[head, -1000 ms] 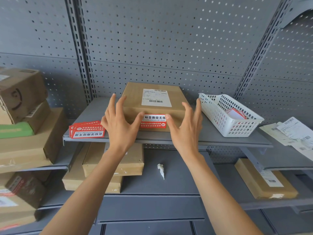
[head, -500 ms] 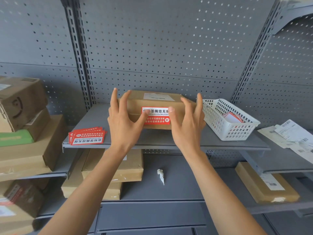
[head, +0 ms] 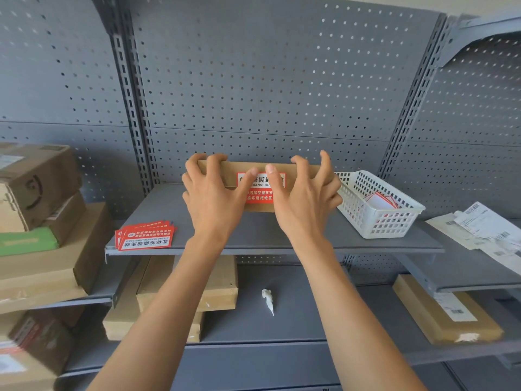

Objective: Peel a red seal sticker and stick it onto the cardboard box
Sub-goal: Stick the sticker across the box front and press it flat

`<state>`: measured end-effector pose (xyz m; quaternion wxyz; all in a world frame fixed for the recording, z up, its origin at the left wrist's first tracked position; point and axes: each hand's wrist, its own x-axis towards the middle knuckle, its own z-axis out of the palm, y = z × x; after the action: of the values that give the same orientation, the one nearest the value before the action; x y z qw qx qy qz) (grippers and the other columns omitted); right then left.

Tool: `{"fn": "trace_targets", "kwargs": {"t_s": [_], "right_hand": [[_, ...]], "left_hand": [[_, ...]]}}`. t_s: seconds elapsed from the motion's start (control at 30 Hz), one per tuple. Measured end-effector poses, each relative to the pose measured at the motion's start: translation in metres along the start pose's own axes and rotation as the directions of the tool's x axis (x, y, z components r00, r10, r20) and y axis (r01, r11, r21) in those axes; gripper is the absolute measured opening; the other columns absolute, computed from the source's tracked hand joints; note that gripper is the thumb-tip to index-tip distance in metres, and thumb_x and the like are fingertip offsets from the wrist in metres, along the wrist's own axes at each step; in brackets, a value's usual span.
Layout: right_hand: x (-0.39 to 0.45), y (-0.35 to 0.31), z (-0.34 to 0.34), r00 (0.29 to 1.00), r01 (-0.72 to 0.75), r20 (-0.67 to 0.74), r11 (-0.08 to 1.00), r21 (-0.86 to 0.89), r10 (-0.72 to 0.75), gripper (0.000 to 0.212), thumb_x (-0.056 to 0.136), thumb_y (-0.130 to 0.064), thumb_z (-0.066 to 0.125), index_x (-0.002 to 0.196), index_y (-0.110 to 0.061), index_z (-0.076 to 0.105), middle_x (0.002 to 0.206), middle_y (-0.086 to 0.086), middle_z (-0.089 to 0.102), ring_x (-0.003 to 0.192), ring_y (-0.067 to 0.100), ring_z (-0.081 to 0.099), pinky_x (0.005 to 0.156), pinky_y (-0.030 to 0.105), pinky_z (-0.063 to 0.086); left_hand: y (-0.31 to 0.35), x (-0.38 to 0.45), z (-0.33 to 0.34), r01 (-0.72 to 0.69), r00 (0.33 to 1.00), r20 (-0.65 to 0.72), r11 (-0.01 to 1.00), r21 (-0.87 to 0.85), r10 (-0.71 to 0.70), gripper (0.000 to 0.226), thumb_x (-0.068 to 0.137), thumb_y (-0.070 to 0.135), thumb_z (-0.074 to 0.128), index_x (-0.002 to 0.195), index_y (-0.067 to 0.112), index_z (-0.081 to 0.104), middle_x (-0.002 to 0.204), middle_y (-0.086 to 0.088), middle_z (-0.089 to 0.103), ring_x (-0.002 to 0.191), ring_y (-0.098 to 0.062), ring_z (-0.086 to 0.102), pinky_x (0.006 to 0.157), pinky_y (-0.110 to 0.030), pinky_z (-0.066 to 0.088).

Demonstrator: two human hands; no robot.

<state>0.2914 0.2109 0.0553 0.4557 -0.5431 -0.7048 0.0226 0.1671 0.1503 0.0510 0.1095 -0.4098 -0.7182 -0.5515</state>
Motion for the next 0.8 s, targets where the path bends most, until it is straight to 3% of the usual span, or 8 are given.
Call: {"fn": "trace_targets", "kwargs": {"t_s": [0.2,0.47,0.7,0.8], "right_hand": [[0.000,0.005,0.000,0.999,0.018,0.036,1.000,-0.002,-0.018,0.060,0.090,-0.073,0.046,0.134,-0.033,0.054,0.167,0.005,0.018,0.144,0.042,0.024,0.108,0.059,0.028],[0.004,0.013,-0.006,0.993,0.028,0.113,0.996,0.080,-0.037,0.043,0.098,-0.061,0.046,0.134,-0.038,0.056,0.167,0.003,0.017,0.144,0.040,0.021,0.110,0.059,0.027],[0.004,0.013,-0.009,0.991,-0.036,0.135,0.977,0.209,0.007,0.031,0.104,-0.030,0.046,0.129,-0.038,0.063,0.165,-0.005,0.020,0.146,0.029,0.020,0.112,0.054,0.026],[0.001,0.008,-0.008,0.989,-0.076,0.137,0.970,0.230,0.045,0.032,0.102,-0.040,0.045,0.128,-0.037,0.063,0.165,-0.005,0.020,0.147,0.029,0.018,0.114,0.056,0.024]], "left_hand": [[-0.001,-0.001,0.000,-0.013,1.000,0.014,1.000,0.013,0.013,0.067,0.082,0.075,0.061,0.134,0.032,0.057,0.146,-0.005,0.040,0.128,-0.031,0.044,0.101,-0.052,0.044],[-0.008,0.000,-0.003,-0.020,0.998,0.055,0.999,-0.043,0.023,0.065,0.091,0.063,0.061,0.149,0.039,0.047,0.149,-0.003,0.038,0.132,-0.029,0.039,0.106,-0.052,0.042],[-0.016,0.000,-0.007,-0.001,0.997,0.082,0.995,-0.102,0.009,0.048,0.100,0.046,0.058,0.147,0.038,0.052,0.144,-0.005,0.043,0.127,-0.028,0.039,0.108,-0.052,0.040],[-0.012,-0.004,-0.007,0.017,0.998,0.060,0.995,-0.094,-0.011,0.054,0.096,0.053,0.057,0.148,0.036,0.052,0.143,-0.003,0.044,0.127,-0.026,0.039,0.108,-0.050,0.041]]}}
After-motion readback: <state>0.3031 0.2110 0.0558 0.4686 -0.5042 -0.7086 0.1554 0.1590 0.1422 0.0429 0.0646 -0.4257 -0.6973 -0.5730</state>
